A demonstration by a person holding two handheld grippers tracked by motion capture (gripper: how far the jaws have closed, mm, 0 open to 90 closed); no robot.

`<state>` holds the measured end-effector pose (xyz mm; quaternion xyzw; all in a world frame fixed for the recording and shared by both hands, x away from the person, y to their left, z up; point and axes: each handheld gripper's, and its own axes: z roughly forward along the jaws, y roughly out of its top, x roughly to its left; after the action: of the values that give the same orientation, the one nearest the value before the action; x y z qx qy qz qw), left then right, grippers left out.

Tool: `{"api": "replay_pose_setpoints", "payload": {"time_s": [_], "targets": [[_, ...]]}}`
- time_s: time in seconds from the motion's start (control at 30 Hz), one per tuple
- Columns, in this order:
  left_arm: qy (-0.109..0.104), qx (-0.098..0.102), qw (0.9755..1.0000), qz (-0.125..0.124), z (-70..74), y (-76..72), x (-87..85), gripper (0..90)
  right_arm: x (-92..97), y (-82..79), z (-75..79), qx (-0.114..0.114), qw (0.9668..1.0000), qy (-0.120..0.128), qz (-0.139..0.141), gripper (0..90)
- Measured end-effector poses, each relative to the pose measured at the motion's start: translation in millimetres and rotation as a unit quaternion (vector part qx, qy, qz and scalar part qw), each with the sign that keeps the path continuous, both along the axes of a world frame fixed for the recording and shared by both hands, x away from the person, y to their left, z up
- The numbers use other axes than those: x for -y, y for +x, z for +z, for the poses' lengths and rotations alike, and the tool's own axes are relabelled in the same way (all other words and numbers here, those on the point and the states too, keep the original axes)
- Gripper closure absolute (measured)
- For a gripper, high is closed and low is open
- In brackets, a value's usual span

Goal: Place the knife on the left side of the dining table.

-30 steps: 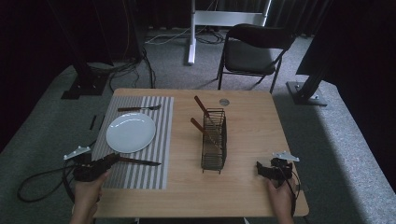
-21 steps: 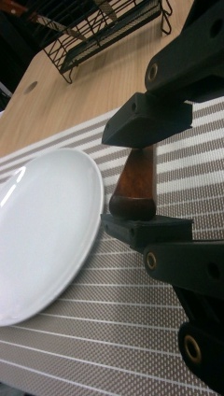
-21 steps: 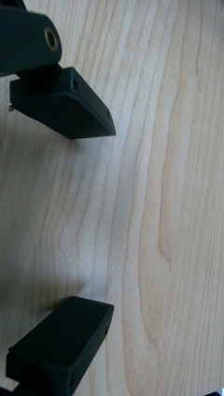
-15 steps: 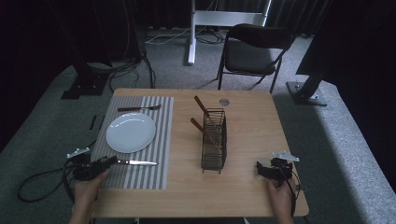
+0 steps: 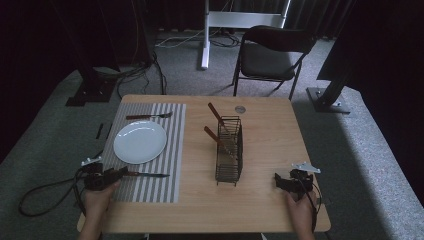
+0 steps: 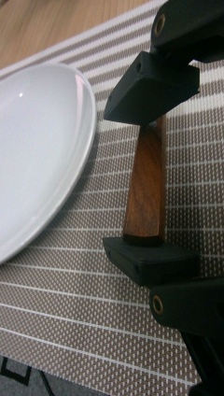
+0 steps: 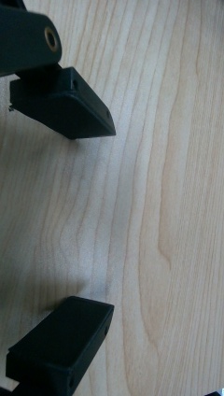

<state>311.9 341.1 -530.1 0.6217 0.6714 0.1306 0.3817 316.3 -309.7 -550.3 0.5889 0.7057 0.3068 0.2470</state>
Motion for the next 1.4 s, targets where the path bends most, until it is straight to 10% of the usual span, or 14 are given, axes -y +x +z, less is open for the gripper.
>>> {"api": "replay_pose_setpoints", "payload": {"time_s": [0.23, 0.33, 0.8, 0.97, 1.4], "targets": [[0.038, 0.003, 0.9993, 0.003, -3.5, 1.1, 5.2, 31.4, 0.0, 0.0, 0.0, 0.000, 1.0000, 0.000, 0.000, 12.4], [0.096, 0.005, 0.9954, 0.004, -4.1, 2.0, 12.6, 30.5, 0.0, 0.0, 0.0, 0.000, 1.0000, 0.000, 0.000, 12.4], [0.093, 0.033, 0.9949, -0.016, 3.7, -25.0, 15.6, 16.3, 0.0, 0.0, 0.0, 0.000, 1.0000, 0.000, 0.000, 12.4], [0.129, 0.023, 0.9907, -0.038, -5.7, -38.7, 24.1, 0.0, 0.0, 0.0, 0.0, 0.000, 1.0000, 0.000, 0.000, 12.4], [0.166, 0.042, 0.9851, -0.010, -11.1, -58.3, 21.6, 0.0, 0.0, 0.0, 0.0, 0.000, 1.0000, 0.000, 0.000, 12.4]]}}
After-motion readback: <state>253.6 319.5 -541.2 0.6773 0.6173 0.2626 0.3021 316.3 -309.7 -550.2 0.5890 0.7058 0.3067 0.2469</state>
